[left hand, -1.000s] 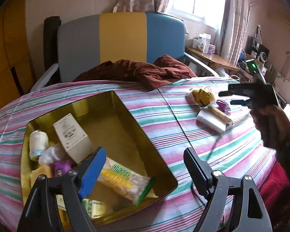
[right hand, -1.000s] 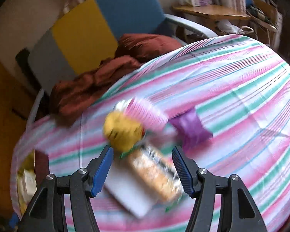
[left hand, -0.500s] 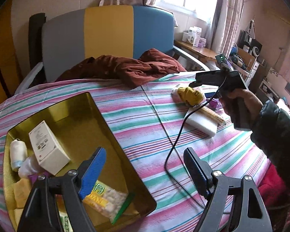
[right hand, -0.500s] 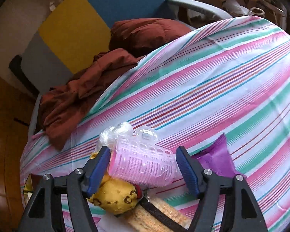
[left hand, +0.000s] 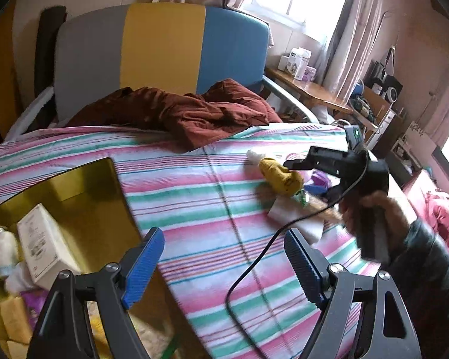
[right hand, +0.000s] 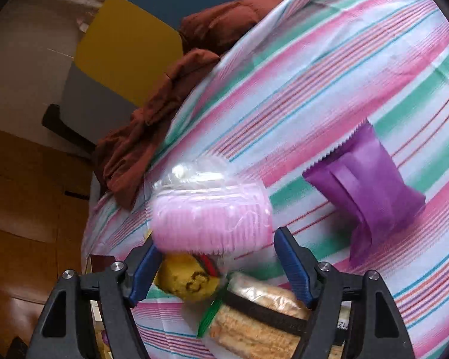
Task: Organize objects
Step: 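Grasp the yellow knitted glove with the left tool while the right tool reaches the pink hair roller, then grasp the pink hair roller with the right tool while the left tool lifts the yellow glove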
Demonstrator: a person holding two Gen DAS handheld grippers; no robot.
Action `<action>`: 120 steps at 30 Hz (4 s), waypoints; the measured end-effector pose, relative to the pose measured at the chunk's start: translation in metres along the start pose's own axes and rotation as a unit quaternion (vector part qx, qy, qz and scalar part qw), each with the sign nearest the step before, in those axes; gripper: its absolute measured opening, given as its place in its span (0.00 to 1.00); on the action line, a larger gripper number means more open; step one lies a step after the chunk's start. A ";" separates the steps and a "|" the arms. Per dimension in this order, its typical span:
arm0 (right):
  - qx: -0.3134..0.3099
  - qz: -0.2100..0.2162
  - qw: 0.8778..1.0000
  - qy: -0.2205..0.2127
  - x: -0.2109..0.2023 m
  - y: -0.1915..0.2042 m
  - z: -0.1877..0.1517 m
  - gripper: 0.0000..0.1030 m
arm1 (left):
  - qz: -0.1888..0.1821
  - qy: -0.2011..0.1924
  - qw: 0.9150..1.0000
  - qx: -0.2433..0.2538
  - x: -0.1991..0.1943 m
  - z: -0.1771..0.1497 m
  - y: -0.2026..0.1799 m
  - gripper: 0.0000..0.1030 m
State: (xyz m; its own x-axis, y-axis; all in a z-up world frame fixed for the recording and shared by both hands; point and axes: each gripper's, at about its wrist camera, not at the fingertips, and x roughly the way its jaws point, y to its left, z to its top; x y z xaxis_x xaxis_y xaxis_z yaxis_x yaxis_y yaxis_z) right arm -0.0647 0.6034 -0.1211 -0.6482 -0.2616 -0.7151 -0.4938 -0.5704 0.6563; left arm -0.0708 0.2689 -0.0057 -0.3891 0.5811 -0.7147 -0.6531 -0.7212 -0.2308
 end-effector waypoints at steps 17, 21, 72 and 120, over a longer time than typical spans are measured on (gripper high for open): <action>-0.014 0.004 1.000 -0.008 -0.010 -0.007 0.010 0.73 | -0.070 0.062 0.995 -0.045 0.088 0.046 -0.023 0.78; -0.028 -0.003 0.999 -0.015 -0.012 -0.001 0.011 0.68 | -0.083 0.070 0.993 -0.055 0.106 0.053 -0.027 0.72; -0.142 -0.048 0.988 0.043 -0.013 0.022 0.012 0.43 | -0.089 0.087 0.992 -0.021 0.138 0.035 -0.040 0.18; -0.276 -0.142 0.949 -0.065 -0.020 0.070 -0.006 0.34 | -0.021 0.074 0.996 -0.052 0.092 0.017 -0.012 0.34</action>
State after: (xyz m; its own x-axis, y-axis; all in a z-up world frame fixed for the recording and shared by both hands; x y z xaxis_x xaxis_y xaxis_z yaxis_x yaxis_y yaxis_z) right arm -0.0832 0.5636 -0.0624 -0.6188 0.0407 -0.7845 -0.3041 -0.9332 0.1914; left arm -0.1097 0.3372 -0.0577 -0.2577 0.5554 -0.7906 -0.5925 -0.7372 -0.3248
